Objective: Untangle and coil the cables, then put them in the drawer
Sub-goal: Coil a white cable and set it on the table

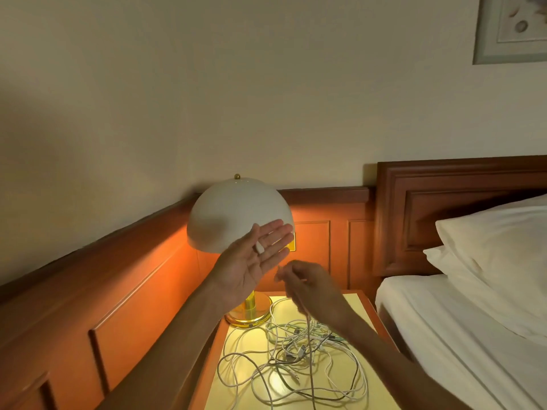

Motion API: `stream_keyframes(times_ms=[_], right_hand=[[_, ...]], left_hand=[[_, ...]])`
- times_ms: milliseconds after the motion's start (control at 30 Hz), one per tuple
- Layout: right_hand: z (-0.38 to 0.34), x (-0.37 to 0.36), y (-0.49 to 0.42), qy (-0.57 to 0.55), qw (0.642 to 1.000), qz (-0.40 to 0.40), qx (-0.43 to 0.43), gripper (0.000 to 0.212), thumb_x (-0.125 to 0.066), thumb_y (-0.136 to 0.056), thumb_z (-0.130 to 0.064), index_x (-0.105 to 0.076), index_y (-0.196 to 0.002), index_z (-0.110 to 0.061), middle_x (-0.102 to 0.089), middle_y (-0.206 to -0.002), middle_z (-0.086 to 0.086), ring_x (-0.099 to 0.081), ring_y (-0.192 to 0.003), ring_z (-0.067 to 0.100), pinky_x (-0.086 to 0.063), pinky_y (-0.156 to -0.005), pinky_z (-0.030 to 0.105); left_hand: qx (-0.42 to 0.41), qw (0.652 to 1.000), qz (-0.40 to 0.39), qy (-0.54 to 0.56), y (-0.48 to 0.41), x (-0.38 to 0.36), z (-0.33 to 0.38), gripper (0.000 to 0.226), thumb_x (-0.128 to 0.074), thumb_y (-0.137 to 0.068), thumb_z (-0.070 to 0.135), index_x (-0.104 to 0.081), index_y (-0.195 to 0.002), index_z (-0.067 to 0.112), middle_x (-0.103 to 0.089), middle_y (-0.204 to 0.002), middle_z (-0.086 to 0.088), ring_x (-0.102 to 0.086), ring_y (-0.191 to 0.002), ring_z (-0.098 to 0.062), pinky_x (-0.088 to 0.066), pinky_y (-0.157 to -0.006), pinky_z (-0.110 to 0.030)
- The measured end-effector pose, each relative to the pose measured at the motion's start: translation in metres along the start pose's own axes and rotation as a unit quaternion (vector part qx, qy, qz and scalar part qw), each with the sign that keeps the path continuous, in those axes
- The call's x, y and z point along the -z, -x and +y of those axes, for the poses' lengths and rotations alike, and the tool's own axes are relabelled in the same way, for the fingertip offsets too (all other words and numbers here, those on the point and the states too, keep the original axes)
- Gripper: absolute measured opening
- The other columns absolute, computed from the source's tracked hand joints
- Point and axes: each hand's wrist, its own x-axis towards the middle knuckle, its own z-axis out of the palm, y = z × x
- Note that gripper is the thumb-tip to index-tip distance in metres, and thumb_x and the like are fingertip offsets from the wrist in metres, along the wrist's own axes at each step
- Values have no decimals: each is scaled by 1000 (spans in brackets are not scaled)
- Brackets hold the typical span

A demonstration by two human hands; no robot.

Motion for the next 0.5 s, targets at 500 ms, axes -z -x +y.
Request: stream_keyframes(times_ms=[500], right_hand=[[-95, 80, -6, 338, 927, -137, 84, 15, -79, -82, -38, -78, -82, -23, -73, -71, -8, -60, -60, 1, -39, -59, 16]], left_hand=[[201, 902, -172, -341, 0, 33, -20, 62, -52, -100, 37, -47, -116, -23, -56, -123, -29, -53, -122, -33, -39, -111, -48]])
